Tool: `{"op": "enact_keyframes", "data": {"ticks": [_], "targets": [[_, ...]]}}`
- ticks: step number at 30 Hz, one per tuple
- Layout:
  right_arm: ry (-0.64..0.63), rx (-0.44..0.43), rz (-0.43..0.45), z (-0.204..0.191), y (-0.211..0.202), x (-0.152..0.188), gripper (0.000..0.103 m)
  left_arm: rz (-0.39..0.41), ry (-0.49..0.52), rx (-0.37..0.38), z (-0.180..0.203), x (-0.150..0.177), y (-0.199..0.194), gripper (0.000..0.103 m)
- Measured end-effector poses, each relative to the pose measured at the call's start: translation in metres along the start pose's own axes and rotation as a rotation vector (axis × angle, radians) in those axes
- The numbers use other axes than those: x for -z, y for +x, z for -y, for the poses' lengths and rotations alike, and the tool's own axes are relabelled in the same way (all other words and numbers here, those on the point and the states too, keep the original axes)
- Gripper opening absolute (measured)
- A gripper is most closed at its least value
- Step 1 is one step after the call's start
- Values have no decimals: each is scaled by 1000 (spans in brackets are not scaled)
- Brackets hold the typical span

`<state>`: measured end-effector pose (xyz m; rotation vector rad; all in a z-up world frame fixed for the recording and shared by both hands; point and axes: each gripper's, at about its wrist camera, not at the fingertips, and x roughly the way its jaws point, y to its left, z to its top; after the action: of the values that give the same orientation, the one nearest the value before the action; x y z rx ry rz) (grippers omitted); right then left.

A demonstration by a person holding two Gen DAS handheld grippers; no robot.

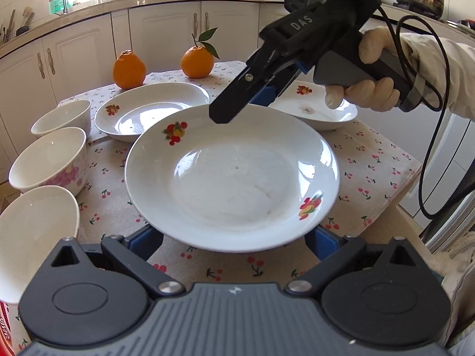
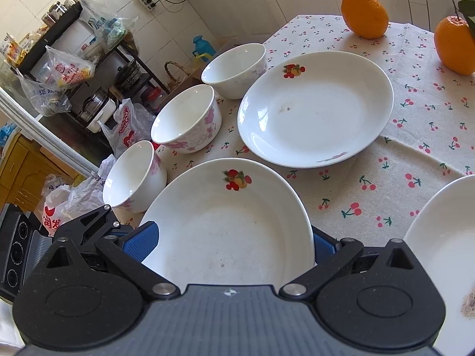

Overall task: Organize plates and bowls
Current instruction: 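Lift the large plate with the right gripper and carry it over the stained plate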

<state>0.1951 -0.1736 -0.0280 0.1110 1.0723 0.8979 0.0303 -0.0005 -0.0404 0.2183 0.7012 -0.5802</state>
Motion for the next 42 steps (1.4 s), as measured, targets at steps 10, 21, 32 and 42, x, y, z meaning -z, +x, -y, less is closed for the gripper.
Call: {"op": "enact_keyframes", "data": {"ticks": [10, 21, 32, 42], "targets": [[17, 34, 54, 15, -28, -2, 103, 6, 42, 31, 6, -31, 11, 100], [68, 83, 121, 51, -65, 4, 103, 8, 83, 96, 19, -68, 41, 100], [118, 149, 165, 90, -99, 18, 103, 10, 117, 171, 40, -95, 78, 100], [188, 177, 196, 119, -112, 37, 103, 7, 142, 206, 53, -107, 100, 100]]}}
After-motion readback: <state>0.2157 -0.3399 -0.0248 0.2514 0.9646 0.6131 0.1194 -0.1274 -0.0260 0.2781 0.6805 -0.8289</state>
